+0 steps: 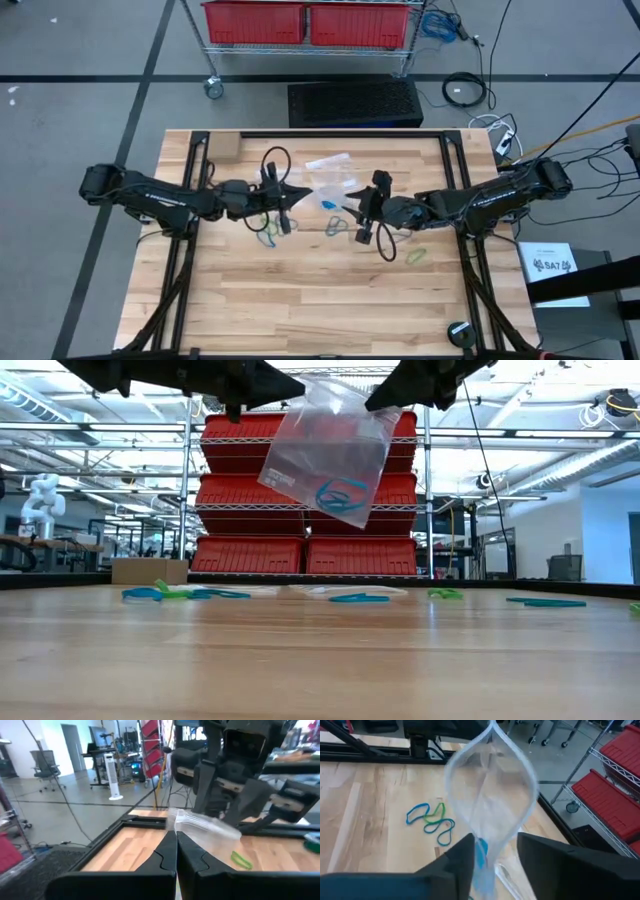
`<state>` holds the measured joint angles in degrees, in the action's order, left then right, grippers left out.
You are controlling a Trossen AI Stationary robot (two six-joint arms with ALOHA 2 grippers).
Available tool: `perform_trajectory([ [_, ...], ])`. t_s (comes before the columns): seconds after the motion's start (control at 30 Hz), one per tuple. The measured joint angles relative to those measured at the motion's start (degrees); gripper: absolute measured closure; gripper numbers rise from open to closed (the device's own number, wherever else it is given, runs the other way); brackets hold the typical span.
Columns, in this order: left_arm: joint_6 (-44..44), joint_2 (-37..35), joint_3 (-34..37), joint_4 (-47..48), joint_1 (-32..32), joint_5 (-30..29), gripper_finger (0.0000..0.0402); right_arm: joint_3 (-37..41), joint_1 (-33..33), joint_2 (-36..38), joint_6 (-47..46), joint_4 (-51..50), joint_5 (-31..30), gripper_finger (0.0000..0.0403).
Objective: Sort rubber bands
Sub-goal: Put the blue rubber band into the transparent zip bag
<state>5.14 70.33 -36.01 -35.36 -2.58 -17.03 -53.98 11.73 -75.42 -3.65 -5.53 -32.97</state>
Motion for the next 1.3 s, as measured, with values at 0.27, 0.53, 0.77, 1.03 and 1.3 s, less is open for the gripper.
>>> perform_trajectory([
  [0.27, 0.26, -3.73, 0.0, 7.73, 2.07, -2.75, 0.0402, 0.0, 0.0, 3.34, -0.14, -0.63, 0.04, 0.02],
  [0.53, 2.13, -9.72, 0.0, 13.22, 4.13, -4.7, 0.0402, -0.05, -0.14, 2.3, -3.25, 1.72, 8.8, 0.0182],
  [0.77, 2.76, -15.46, 0.0, 16.79, 5.72, -5.31, 0.0402, -0.07, -0.87, -11.52, -5.63, 12.03, 15.7, 0.0187],
  [1.03, 2.69, -20.54, 0.0, 21.29, 5.94, -5.34, 0.0402, -1.51, -2.86, -27.6, -5.73, 30.66, 18.4, 0.0186],
  [1.3, 2.72, -23.03, 0.0, 21.45, 5.94, -5.27, 0.0402, -19.34, -2.57, -43.41, 2.4, 25.83, 20.87, 0.0191],
])
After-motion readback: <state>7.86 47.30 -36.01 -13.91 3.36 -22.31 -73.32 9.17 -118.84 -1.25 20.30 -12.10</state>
